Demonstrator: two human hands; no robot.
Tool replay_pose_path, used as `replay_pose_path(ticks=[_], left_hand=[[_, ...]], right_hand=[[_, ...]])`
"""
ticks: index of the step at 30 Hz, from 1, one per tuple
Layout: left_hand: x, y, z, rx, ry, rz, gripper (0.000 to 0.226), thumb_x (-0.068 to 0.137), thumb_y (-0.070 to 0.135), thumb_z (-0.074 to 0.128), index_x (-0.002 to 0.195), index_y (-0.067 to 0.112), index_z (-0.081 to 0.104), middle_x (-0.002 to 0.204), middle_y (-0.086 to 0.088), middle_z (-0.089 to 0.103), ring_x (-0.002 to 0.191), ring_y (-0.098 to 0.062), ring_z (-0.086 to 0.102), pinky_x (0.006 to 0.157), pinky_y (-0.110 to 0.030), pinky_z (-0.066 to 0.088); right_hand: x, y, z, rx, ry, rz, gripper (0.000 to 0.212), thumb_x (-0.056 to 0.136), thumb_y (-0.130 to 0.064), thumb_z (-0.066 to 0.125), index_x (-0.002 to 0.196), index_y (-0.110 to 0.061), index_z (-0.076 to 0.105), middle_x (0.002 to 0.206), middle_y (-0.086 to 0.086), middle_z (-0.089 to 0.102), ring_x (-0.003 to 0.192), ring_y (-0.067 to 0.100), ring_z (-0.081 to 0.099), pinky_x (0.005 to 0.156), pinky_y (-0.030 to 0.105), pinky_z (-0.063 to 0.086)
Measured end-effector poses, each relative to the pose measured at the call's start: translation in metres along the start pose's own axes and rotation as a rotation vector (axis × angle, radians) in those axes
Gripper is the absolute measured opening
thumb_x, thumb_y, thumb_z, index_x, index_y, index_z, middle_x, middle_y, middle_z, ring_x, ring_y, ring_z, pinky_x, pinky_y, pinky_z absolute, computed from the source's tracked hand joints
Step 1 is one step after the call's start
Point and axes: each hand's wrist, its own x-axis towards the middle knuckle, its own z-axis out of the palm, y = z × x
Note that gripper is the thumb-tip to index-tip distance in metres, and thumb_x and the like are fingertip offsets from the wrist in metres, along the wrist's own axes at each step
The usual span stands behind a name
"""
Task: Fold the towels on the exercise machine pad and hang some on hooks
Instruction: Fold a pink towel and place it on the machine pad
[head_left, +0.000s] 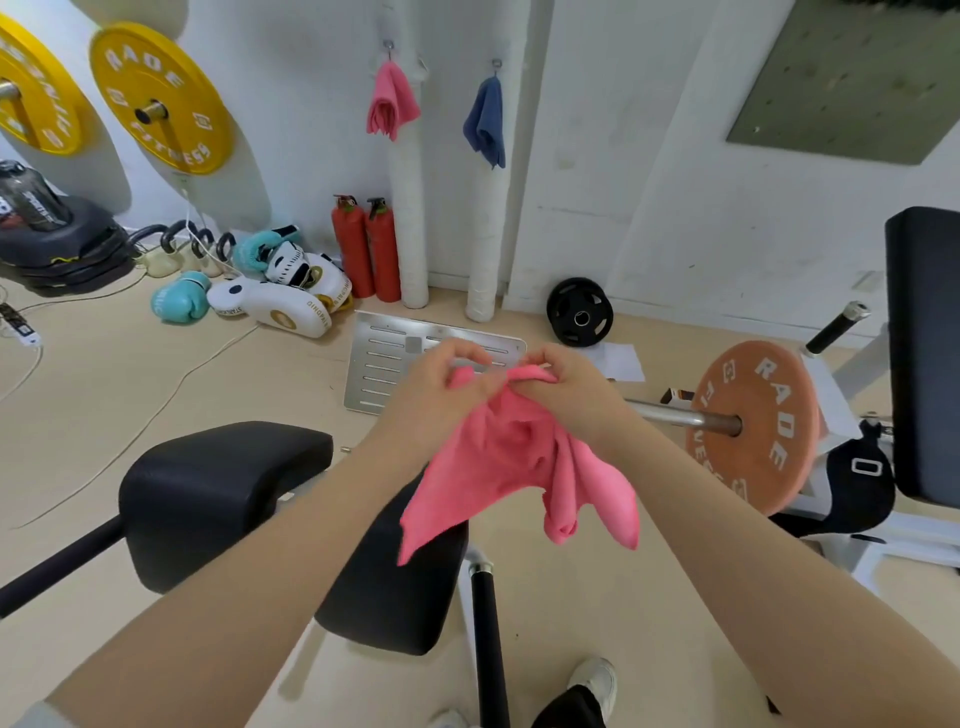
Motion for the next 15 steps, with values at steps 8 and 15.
replay_pose_path(ticks=[8, 15], left_hand=[[0.0, 0.012, 0.011, -0.078, -0.202, -0.008, 0.02, 0.091, 0.019, 0.055, 0.103, 0.006, 0.064, 0.093, -0.013, 0.064, 0.086, -0.017, 0.058, 0.091, -0.04, 0.048], [0.016, 0.005, 0.001, -0.353, 0.091, -0.241, 0.019, 0.091, 0.023, 0.051, 0.089, 0.015, 0.068, 0.088, -0.008, 0.066, 0.086, -0.023, 0.06, 0.082, -0.036, 0.048]], right_hand=[[-0.005, -0.014, -0.008, 0.205, 0.013, -0.078, 0.02, 0.083, -0.015, 0.066, 0.069, -0.02, 0.052, 0.068, -0.001, 0.056, 0.061, 0.005, 0.048, 0.053, 0.013, 0.037], [-0.011, -0.017, -0.04, 0.033, -0.331, -0.134, 0.019, 0.08, -0.005, 0.068, 0.075, -0.022, 0.062, 0.063, -0.016, 0.06, 0.063, 0.001, 0.053, 0.064, 0.016, 0.042]])
